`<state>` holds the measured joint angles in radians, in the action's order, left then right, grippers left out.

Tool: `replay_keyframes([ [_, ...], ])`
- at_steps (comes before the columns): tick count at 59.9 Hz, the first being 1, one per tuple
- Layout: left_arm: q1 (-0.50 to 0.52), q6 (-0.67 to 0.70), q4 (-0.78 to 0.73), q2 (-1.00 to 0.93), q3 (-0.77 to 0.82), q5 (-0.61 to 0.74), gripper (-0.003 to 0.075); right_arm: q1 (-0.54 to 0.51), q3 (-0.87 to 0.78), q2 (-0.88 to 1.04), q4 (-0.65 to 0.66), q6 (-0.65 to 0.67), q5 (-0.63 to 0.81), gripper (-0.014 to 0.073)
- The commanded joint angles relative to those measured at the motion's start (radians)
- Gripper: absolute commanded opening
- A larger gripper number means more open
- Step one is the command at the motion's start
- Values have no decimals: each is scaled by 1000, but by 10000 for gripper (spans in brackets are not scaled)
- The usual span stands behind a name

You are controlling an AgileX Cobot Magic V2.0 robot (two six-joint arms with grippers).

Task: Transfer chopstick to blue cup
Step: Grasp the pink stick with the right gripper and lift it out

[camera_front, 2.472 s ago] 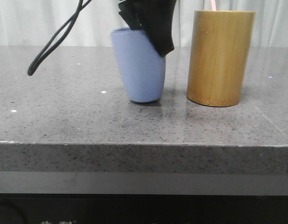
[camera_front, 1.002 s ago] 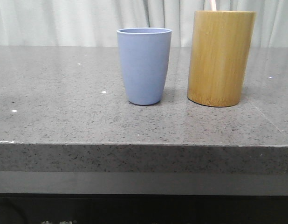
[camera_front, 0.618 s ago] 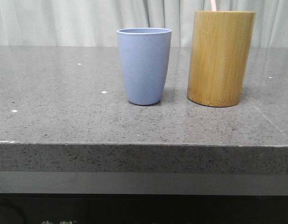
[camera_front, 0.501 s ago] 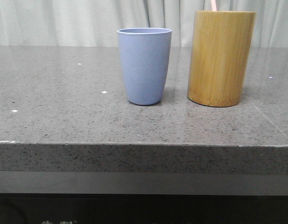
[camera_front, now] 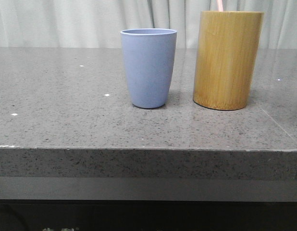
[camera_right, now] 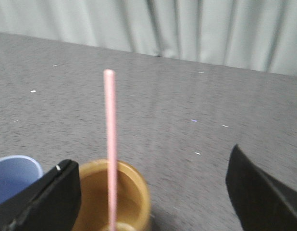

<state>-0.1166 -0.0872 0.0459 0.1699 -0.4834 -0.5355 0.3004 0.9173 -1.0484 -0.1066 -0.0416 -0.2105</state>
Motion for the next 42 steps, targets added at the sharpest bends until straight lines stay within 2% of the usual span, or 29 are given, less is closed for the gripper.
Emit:
replay_keyframes([
  [1, -1, 9, 12, 11, -24, 85, -19, 39, 101, -82, -5, -3, 108, 624],
  [14, -1, 9, 12, 11, -24, 85, -19, 57, 241, -284, -5, -3, 141, 624],
  [29, -1, 9, 12, 11, -24, 85, -19, 56, 311, -377, -5, -3, 143, 605],
  [37, -1, 9, 12, 11, -24, 85, -19, 56, 312, -383, -5, -3, 160, 467],
  [42, -1, 9, 12, 11, -24, 85, -19, 56, 312, -383, -5, -3, 170, 321],
])
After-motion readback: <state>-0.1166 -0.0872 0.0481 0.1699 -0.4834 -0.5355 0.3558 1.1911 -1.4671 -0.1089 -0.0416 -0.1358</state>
